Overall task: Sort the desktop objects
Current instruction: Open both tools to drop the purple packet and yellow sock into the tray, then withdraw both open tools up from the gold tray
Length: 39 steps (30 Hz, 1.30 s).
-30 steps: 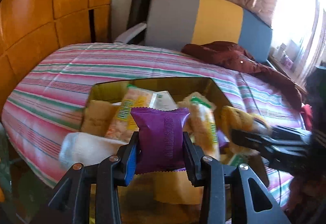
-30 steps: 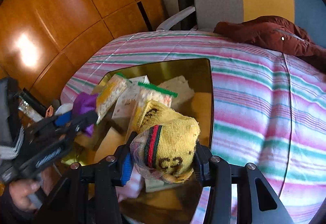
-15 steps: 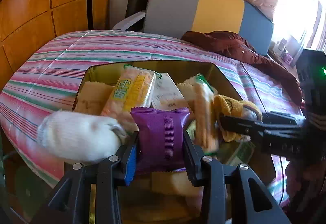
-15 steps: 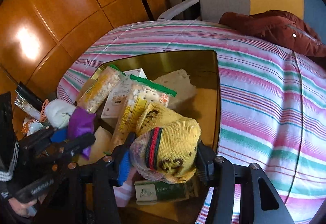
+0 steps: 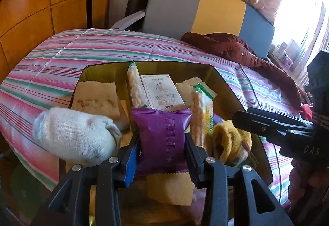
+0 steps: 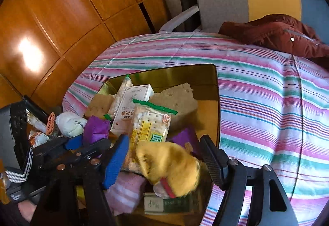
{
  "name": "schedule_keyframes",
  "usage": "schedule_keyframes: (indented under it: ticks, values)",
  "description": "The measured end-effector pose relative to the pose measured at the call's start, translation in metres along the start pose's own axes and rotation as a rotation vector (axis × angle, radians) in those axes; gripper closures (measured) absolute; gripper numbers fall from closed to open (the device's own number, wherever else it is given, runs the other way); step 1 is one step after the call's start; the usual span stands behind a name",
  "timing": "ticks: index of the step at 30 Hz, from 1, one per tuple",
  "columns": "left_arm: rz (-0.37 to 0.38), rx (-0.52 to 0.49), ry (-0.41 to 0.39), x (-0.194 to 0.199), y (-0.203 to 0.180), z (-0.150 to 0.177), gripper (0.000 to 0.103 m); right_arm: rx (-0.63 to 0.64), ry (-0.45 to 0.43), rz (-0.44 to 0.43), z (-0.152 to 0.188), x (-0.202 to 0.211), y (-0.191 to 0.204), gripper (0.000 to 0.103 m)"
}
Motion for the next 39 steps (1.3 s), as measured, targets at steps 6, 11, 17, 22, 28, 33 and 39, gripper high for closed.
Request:
schedule_keyframes:
  ticks: [6, 11, 17, 22, 28, 33, 39]
  values:
    - [0.033, -0.022, -0.01, 0.011, -0.001, 0.009, 0.061, 0.033, -0.006, -0.004, 0.017, 0.014, 0.008, 0.052]
    - [0.056, -0.011, -0.013, 0.02, 0.003, 0.014, 0.056, 0.058, 0.014, -0.025, 0.032, 0.011, 0.022, 0.054]
    - [0.059, -0.004, -0.003, 0.019, 0.01, 0.016, 0.051, 0.076, 0.039, -0.029, 0.03, -0.01, 0.031, 0.054]
    - [0.038, -0.005, -0.07, 0.033, 0.012, 0.008, 0.05, 0.074, 0.066, 0.014, 0.024, -0.031, 0.028, 0.054]
    - [-0.025, 0.06, -0.108, 0.035, 0.023, -0.002, 0.05, 0.03, 0.026, 0.01, 0.023, -0.018, 0.026, 0.054]
    - [-0.035, 0.099, -0.134, 0.039, 0.032, -0.005, 0.05, 0.001, -0.039, 0.03, 0.026, 0.007, 0.026, 0.045]
    - [-0.043, 0.148, -0.172, 0.048, 0.041, -0.011, 0.05, 0.012, -0.097, 0.085, 0.028, 0.025, 0.034, 0.037]
Point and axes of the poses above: each gripper's, at about its wrist camera, not at the fingertips, and x roughly against the way its jaws point, y to its left, z to its underside, the point moved 2 cm from there along -x, roughly the way its jaws point, and after that the axes turned 1 degree about -y, right-handed, at the moved point
